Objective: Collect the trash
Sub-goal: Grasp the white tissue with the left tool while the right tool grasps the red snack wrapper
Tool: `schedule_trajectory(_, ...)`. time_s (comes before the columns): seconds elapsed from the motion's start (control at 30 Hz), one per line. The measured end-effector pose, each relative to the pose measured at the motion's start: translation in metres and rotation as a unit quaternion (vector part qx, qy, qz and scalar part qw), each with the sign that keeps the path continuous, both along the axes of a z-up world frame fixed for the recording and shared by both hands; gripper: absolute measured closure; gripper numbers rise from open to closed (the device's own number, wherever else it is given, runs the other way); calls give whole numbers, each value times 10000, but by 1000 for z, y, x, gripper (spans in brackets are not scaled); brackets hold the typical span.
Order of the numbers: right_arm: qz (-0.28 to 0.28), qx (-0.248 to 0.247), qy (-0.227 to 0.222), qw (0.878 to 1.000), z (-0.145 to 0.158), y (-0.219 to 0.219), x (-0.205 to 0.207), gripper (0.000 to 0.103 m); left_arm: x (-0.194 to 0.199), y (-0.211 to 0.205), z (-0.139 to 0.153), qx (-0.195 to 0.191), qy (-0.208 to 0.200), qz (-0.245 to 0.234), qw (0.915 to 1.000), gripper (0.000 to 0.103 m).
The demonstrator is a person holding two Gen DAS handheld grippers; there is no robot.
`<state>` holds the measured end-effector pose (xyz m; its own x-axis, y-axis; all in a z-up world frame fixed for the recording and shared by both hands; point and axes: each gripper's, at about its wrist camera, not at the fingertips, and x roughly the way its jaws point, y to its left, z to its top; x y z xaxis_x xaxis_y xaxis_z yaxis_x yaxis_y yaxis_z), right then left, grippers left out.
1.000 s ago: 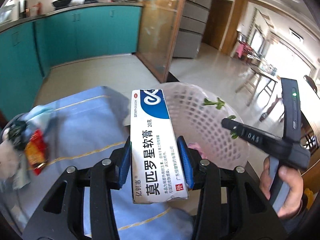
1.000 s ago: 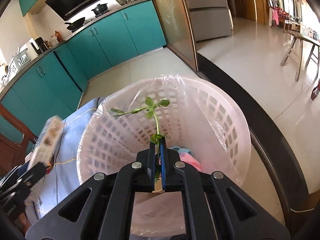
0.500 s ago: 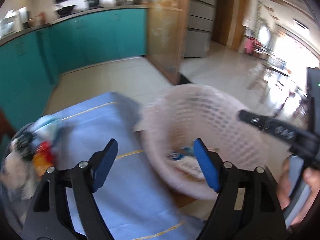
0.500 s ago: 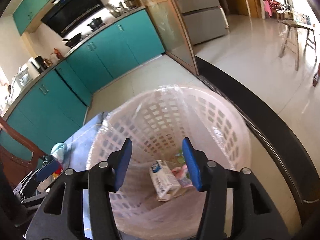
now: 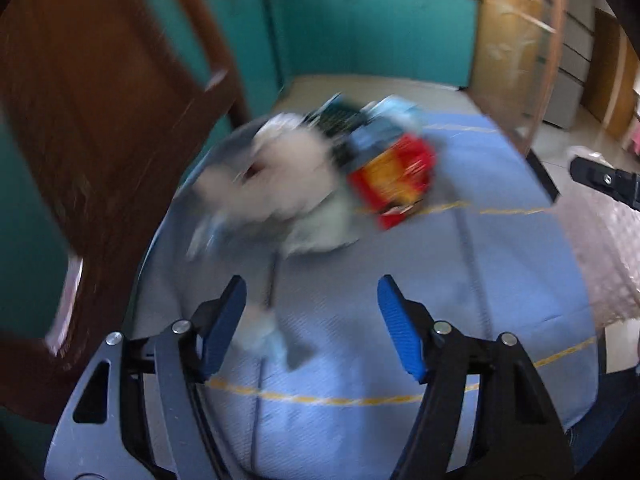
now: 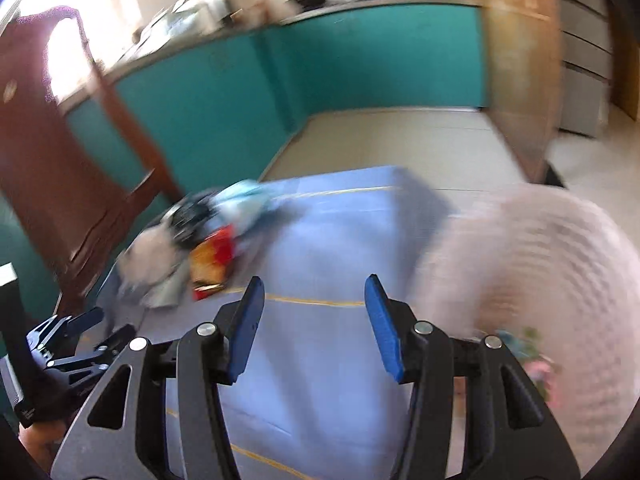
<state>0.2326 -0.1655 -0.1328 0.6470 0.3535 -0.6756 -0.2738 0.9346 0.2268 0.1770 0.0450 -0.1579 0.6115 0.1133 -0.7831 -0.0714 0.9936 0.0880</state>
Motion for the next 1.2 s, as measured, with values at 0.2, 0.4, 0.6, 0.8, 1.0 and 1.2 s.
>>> schedule_trajectory(0.2, 493, 289, 333, 9978, -24, 73, 58, 51, -15, 24, -12, -52, 66, 30, 10000, 34)
schedule_trajectory(0.4, 524, 271, 972, 9935, -67, 96, 86, 81, -10, 30, 1, -117, -194, -43, 9997, 32)
schedule_trajectory(0.6, 627, 261, 733, 9950, -48, 85, 67, 90, 38, 36, 20, -171, -709, 104, 9973, 23)
schedule_trajectory(0.8, 516, 310, 756, 9953, -36, 50, 39, 90, 94, 31, 9, -139, -366, 87, 9992, 19)
schedule_trajectory(1.0, 431, 96, 472, 9979, -24, 27, 11, 90, 101, 44, -11, -440, -97, 320, 9985, 75)
schedule_trajectory(1.2, 106, -223, 102, 9996, -12, 10, -12, 90, 59, 39, 12, -704, -486, 257, 9960, 83)
